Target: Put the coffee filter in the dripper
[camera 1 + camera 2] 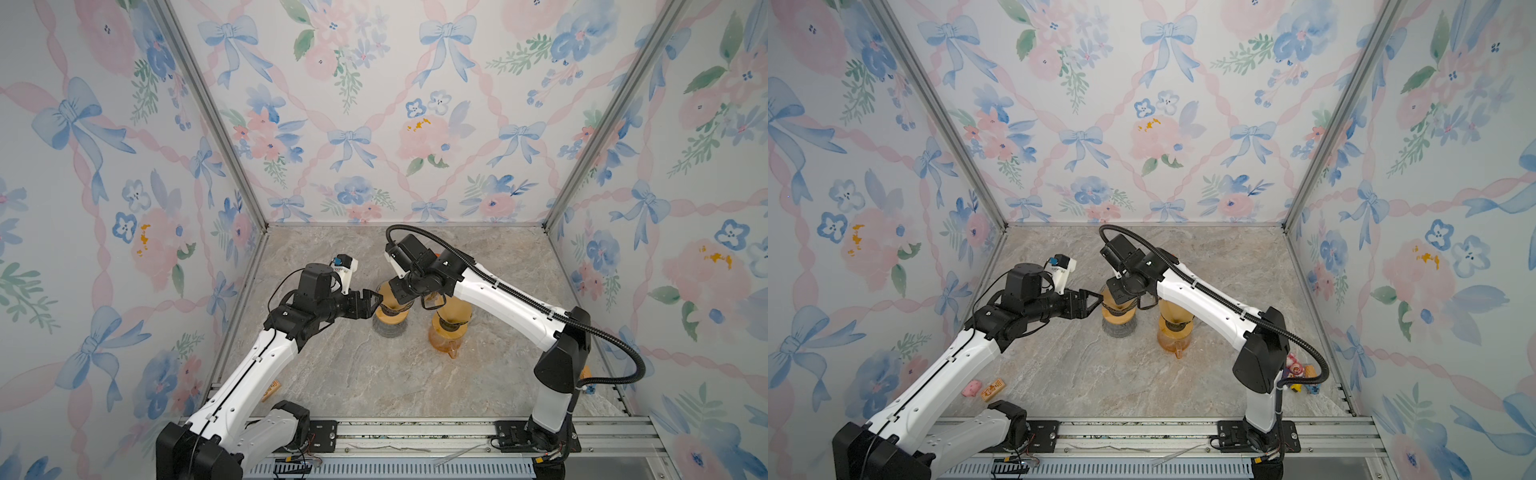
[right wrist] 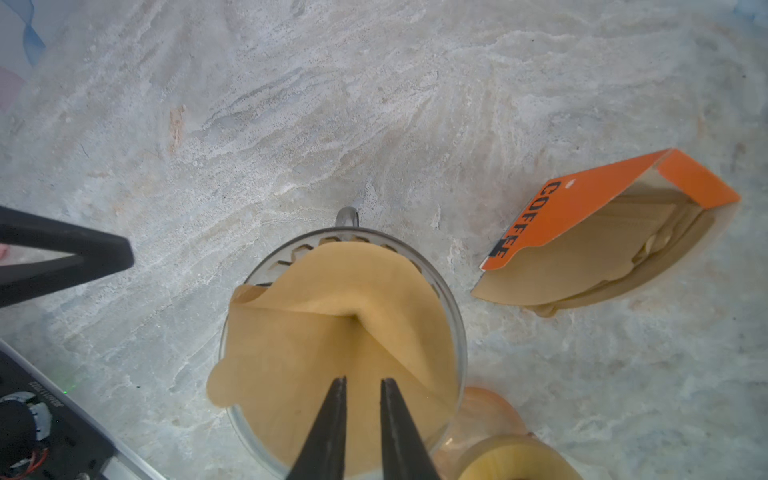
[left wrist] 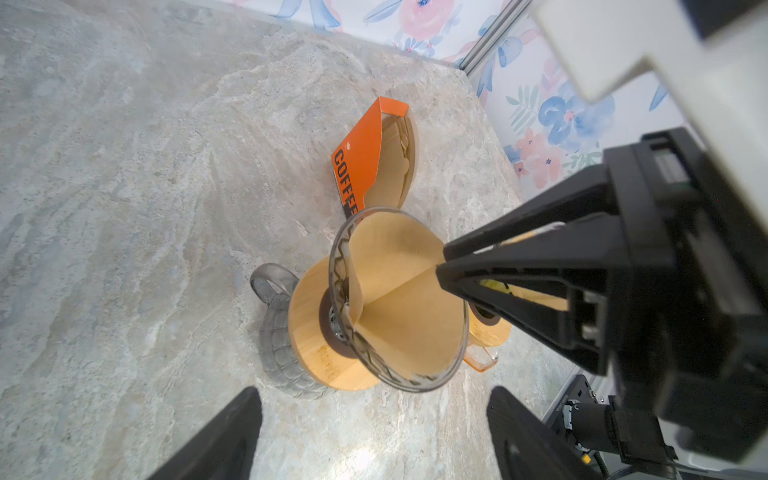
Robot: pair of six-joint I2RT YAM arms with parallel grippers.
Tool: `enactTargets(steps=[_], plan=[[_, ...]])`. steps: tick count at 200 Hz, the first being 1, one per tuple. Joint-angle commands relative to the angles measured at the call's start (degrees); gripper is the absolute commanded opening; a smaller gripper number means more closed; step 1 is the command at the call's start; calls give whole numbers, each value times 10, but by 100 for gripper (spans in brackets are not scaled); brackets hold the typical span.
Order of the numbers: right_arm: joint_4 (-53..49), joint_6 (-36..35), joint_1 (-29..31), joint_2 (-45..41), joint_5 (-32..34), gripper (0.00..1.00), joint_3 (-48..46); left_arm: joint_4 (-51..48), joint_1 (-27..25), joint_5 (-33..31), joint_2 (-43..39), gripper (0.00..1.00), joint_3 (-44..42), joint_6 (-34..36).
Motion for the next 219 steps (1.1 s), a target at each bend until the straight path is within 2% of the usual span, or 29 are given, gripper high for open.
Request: enactTargets(steps=[1,24,49,100,148,219], plan=[[-1,10,-19,-26,0,25,-24,3,-3,-20,35,86,21,7],[16,23,-51,-41,-58,35,-49,0,-4,-18,67,82,40,12],[39,34,-77,-50,-96,36,-75,-10,-5,-23,95,78,58,22],[74,50,-99,-41,-160,37,-96,-18,-5,-36,110,76,60,29],[91,59,-102,-24,-185,37,-99,-19,-3,-43,108,76,48,30],[88,61,-103,-15,-176,38,-105,-19,0,-45,105,76,36,31]])
